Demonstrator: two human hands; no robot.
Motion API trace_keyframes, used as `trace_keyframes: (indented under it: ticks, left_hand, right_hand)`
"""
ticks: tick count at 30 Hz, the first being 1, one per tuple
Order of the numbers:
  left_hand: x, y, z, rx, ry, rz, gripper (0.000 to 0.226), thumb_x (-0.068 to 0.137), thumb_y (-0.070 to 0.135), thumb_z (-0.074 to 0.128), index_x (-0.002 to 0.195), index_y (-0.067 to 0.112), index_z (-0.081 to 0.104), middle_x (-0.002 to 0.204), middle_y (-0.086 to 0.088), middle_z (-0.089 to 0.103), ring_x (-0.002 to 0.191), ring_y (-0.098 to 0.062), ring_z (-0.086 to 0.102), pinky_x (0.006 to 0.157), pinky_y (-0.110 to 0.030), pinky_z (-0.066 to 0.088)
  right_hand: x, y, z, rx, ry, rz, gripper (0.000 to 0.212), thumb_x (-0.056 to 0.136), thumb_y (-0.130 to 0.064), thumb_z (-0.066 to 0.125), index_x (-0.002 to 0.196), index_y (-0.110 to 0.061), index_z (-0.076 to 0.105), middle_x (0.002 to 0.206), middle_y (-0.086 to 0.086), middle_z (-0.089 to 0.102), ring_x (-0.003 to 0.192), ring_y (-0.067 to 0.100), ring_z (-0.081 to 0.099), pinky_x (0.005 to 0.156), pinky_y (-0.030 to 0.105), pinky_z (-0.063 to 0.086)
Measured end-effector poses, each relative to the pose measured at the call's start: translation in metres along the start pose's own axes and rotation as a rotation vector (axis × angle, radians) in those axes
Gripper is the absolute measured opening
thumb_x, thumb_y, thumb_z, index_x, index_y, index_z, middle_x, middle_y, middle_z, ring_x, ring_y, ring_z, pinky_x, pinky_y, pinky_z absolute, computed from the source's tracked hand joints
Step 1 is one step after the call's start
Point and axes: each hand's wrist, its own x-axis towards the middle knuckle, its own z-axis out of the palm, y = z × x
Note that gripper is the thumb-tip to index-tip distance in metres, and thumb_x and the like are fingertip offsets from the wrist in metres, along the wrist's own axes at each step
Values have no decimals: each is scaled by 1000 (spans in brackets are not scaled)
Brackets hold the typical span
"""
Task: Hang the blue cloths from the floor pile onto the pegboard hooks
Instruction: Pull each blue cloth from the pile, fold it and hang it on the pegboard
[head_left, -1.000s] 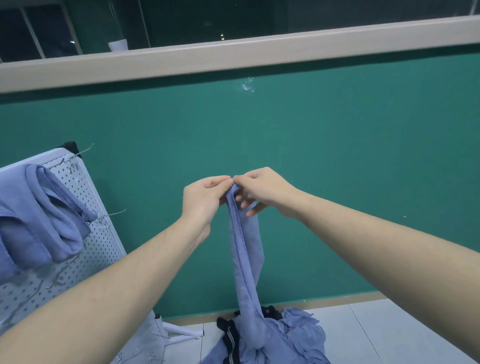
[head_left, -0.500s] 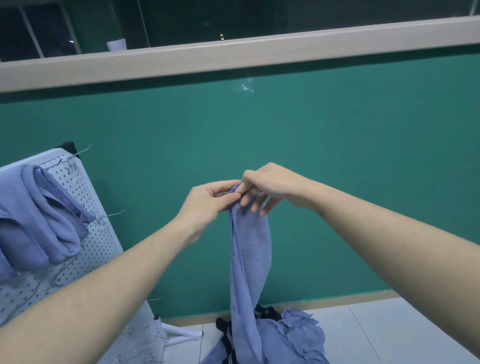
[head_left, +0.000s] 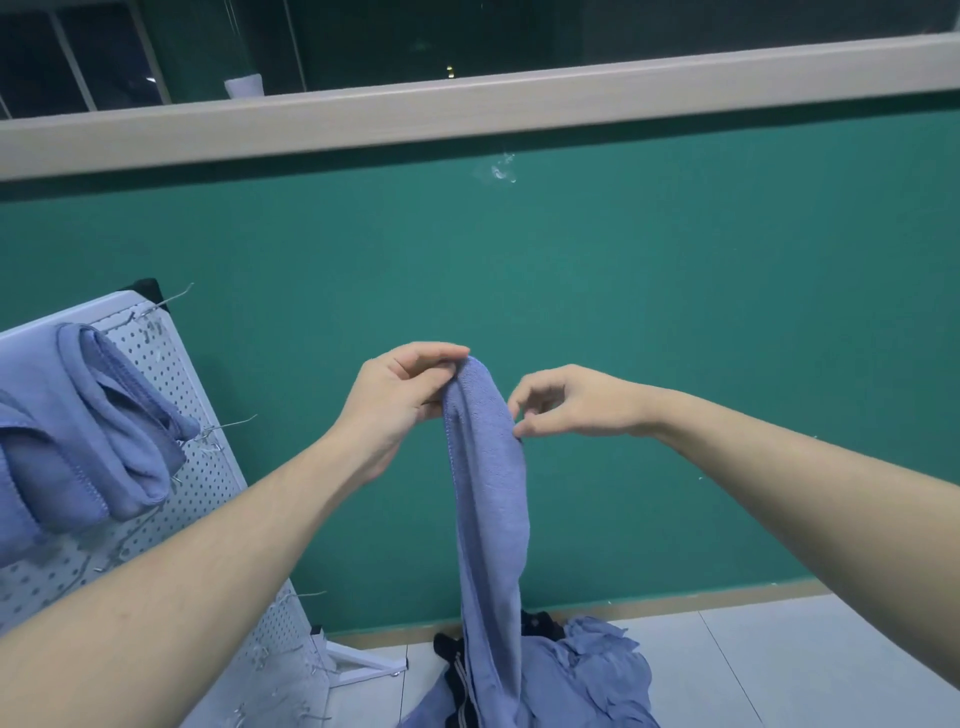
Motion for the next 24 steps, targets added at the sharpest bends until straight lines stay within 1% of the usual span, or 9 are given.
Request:
trace_keyframes:
  ticks: [2, 5, 7, 9, 12, 15, 18, 21, 24]
  left_hand:
    - [0, 0, -1, 29, 9, -15, 50, 97, -7, 52, 68, 22, 79, 81, 1, 76, 76, -13, 70, 77, -30, 56]
    - [-1, 2, 0, 85, -51, -26, 55, 100, -5, 48, 64, 23, 79, 83, 5, 77, 79, -11, 71, 72, -22, 56]
    - [-2, 4, 1, 101, -66, -24, 51, 101, -4, 47, 70, 21, 79, 89, 3, 78, 84, -11, 72, 75, -21, 56]
    - [-3, 6, -1, 137, -62, -26, 49, 100, -6, 44, 77, 21, 78, 90, 5, 78, 86, -10, 71, 79, -22, 57]
    - [-3, 4, -6, 275, -49, 5, 51, 98, -4, 43, 80, 27, 79, 96, 14, 76, 96, -9, 68, 89, -30, 56]
    - [-5, 1, -13, 346, -4, 33, 57, 97, -3, 42, 79, 36, 79, 98, 19, 73, 97, -7, 65, 95, -39, 52]
    - [-6, 1, -14, 298, 16, 20, 56, 98, -3, 42, 78, 32, 79, 95, 16, 74, 89, -7, 66, 89, -38, 57]
    - [-9, 1, -12, 262, 13, 10, 50, 99, -2, 42, 85, 28, 79, 95, 14, 75, 84, -6, 68, 74, -28, 58]
    - [-10, 2, -16, 251, 30, 9, 42, 101, 2, 46, 94, 28, 78, 99, 17, 75, 81, -3, 68, 65, -20, 55]
  right_hand:
    - [0, -3, 3, 30, 26, -24, 26, 87, -17, 78, 109, -14, 65, 102, 0, 65, 90, 9, 59, 82, 21, 46]
    - [2, -11, 7, 167, 62, -42, 44, 86, -22, 80, 124, -25, 56, 127, -8, 63, 119, 6, 60, 100, 28, 50]
    - [5, -16, 9, 194, 39, -30, 30, 88, -17, 77, 115, -18, 63, 118, -2, 70, 111, 11, 66, 102, 33, 51]
    - [7, -20, 13, 177, 9, -5, 12, 91, -15, 74, 97, -16, 64, 103, 2, 73, 94, 13, 67, 96, 35, 49]
    - [7, -22, 15, 160, 29, 5, 12, 91, -18, 74, 88, -19, 62, 94, 1, 70, 84, 12, 63, 83, 31, 48]
    - [4, -23, 10, 151, 94, 26, 17, 90, -23, 76, 87, -14, 62, 86, 0, 72, 75, 10, 64, 71, 19, 47]
    - [2, -19, 6, 123, 53, 65, 20, 93, -32, 72, 86, -18, 59, 86, -4, 68, 79, 10, 62, 78, 28, 50]
    - [-2, -16, 5, 185, -93, 134, 18, 94, -23, 71, 87, -17, 54, 92, 4, 71, 84, 17, 68, 91, 41, 56]
    - [-7, -16, 2, 179, -110, 140, 26, 91, -9, 73, 82, -14, 49, 87, 10, 67, 77, 22, 66, 85, 40, 60]
